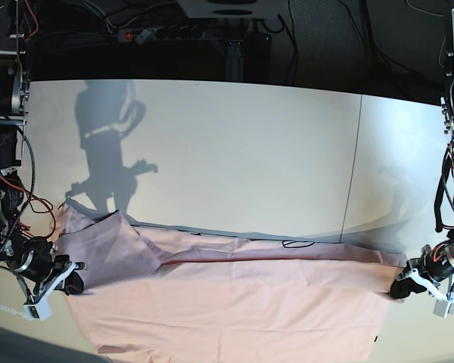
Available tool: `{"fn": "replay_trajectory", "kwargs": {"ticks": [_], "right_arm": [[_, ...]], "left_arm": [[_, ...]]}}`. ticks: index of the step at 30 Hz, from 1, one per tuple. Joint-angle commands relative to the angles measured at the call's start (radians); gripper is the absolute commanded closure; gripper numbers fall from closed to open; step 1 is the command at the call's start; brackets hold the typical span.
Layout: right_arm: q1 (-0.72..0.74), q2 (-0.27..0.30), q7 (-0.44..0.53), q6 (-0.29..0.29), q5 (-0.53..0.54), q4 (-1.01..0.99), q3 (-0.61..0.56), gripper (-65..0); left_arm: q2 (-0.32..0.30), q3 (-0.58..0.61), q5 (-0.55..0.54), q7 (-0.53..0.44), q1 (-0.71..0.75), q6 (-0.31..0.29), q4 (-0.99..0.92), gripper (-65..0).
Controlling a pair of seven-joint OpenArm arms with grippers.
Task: Fold the T-shirt properly
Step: 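Lift the shirt with both grippers and pull it toward the robot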
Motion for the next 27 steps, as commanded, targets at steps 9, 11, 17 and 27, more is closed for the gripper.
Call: {"fn": "replay_trajectory", "kwargs": {"ticks": [9, 11, 17, 27], "right_arm": [[0.141, -0.048, 0.104, 0.064, -0.093, -0.132, 0.005, 0.0], [0.156, -0.056, 0.125, 0.064, -0.124, -0.158, 0.005, 0.0], [0.174, -0.083, 0.166, 0.064, -0.19, -0.208, 0.005, 0.0], [0.174, -0.088, 0.29, 0.056, -0.225, -0.242, 0.005, -44.8]], "left_arm": [[-0.018, 0.088, 0.049, -0.163, -0.033, -0.009, -0.018, 0.0], [-0.018, 0.121, 0.077, -0.202, -0.033, -0.009, -0.018, 0.0], [-0.018, 0.15, 0.087, -0.256, -0.033, -0.009, -0.018, -10.6], [-0.018, 0.15, 0.087, -0.222, -0.032, -0.009, -0.018, -34.6]]}}
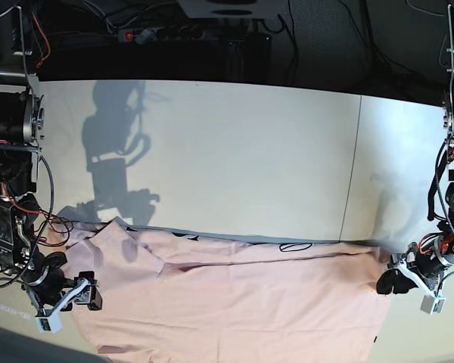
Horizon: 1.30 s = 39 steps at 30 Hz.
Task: Fold the T-shirt properly
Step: 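Lift the shirt with both grippers and pull it toward the robot, then drag the held shirt edge across the table with both grippers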
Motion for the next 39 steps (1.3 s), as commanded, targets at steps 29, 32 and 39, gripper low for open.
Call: {"fn": "replay_trajectory", "kwargs": {"ticks": [29, 32, 39], "right_arm": [[0.03, -0.017, -0.034, 0.054, -0.026, -0.143, 0.007, 0.0], [0.014, -0.016, -0.033, 0.049, -0.026, -0.211, 0.007, 0.0], [-0.086, -0.016, -0.011, 0.05, -0.025, -0.221, 0.007, 0.0]], "left_arm": [[0.1, -0.006, 0.235, 0.101, -0.065, 0.203, 0.013, 0.0], [0.099, -0.006, 0.275, 0.099, -0.05, 0.234, 0.011, 0.0], [0.114, -0.006, 0.338, 0.07, -0.039, 0.269, -0.095, 0.0]]}}
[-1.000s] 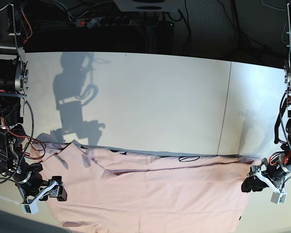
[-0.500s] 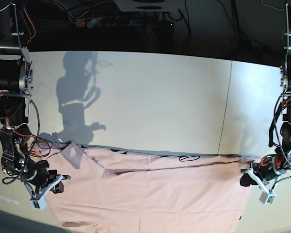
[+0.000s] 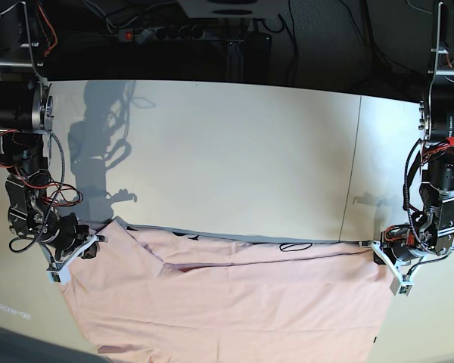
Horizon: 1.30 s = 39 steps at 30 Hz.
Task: Fold the T-shirt properly
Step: 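Drag the held shirt edge across the table with both grippers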
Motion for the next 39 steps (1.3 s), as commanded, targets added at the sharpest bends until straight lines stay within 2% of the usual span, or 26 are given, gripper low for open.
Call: {"fn": "replay_trajectory", "kwargs": {"ticks": [1, 9, 12, 16, 19, 21, 25, 31, 39], "right_arm": [[-0.002, 0.011, -0.039, 0.052, -0.015, 0.005, 0.0, 0.0], [-0.035, 0.01, -0.037, 0.053, -0.011, 0.01, 0.0, 0.0], [-0.041, 0.011, -0.044, 0.053, -0.011, 0.01, 0.0, 0.0], [-0.041, 0.012, -0.143, 0.053, 0.014, 0.01, 0.0, 0.0], [-0.057, 0.019, -0.226, 0.054, 0.119, 0.024, 0.003, 0.0], [-0.089, 0.023, -0.259, 0.057, 0.164, 0.068, 0.014, 0.0], [-0.195, 0.023, -0.281, 0.06, 0.172, 0.211, 0.071, 0.0], [-0.406, 0.022, -0.281, 0.06, 0.175, 0.465, 0.197, 0.0], [-0.684, 0.022, -0.314, 0.061, 0.23, 0.768, 0.332, 0.0]], "left_arm": [[-0.008, -0.004, 0.009, 0.0, -0.031, 0.019, -0.004, 0.0], [-0.012, -0.004, 0.02, 0.017, -0.031, 0.012, -0.018, 0.0], [-0.012, -0.005, 0.019, -0.006, -0.031, -0.058, -0.018, 0.0], [-0.012, -0.005, -0.003, 0.047, -0.027, -0.152, -0.017, 0.0], [-0.024, -0.005, -0.072, 0.107, -0.001, -0.155, 0.001, 0.0], [-0.042, -0.005, -0.11, 0.11, 0.032, -0.156, 0.032, 0.0], [-0.082, -0.005, -0.121, 0.128, 0.127, -0.156, 0.159, 0.0], [-0.145, -0.005, -0.203, 0.163, 0.305, -0.155, 0.409, 0.0], [-0.194, -0.008, -0.274, 0.231, 0.488, -0.154, 0.633, 0.0]]}}
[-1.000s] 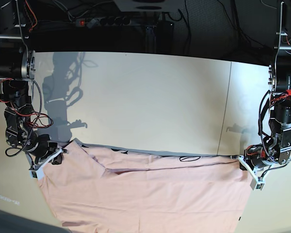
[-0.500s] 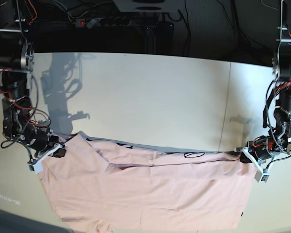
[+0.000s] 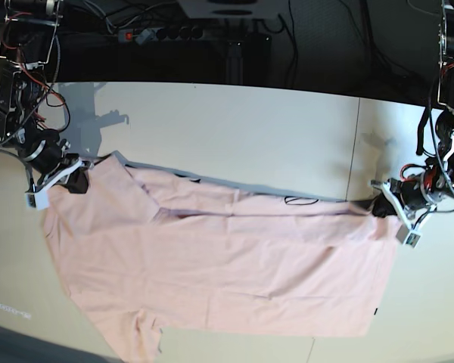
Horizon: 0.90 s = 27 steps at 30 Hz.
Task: Fold the T-shirt properly
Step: 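Drag the held shirt edge across the table with both grippers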
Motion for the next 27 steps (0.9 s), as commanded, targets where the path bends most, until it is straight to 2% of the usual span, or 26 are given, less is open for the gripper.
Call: {"fn": "replay_trajectory", "kwargs": {"ticks": [1, 12, 19, 27], "right_arm": [[-0.03, 0.014, -0.05, 0.058, -0.024, 0.027, 0.013, 0.0], [-0.281, 0.025, -0.05, 0.058, 0.014, 0.219, 0.074, 0.0], [-0.375, 0.094, -0.05, 0.057, 0.029, 0.26, 0.078, 0.0], [-0.401, 0.157, -0.039, 0.057, 0.04, 0.26, 0.085, 0.0]], "left_arm": [[-0.013, -0.003, 0.018, 0.053, 0.023, -0.016, 0.029, 0.0], [-0.005, -0.141, -0.03, 0.075, 0.365, -0.016, 0.307, 0.0], [0.037, -0.284, -0.037, 0.076, 0.526, -0.021, 0.417, 0.0], [0.042, -0.299, -0.063, 0.068, 0.579, -0.033, 0.455, 0.0]]}}
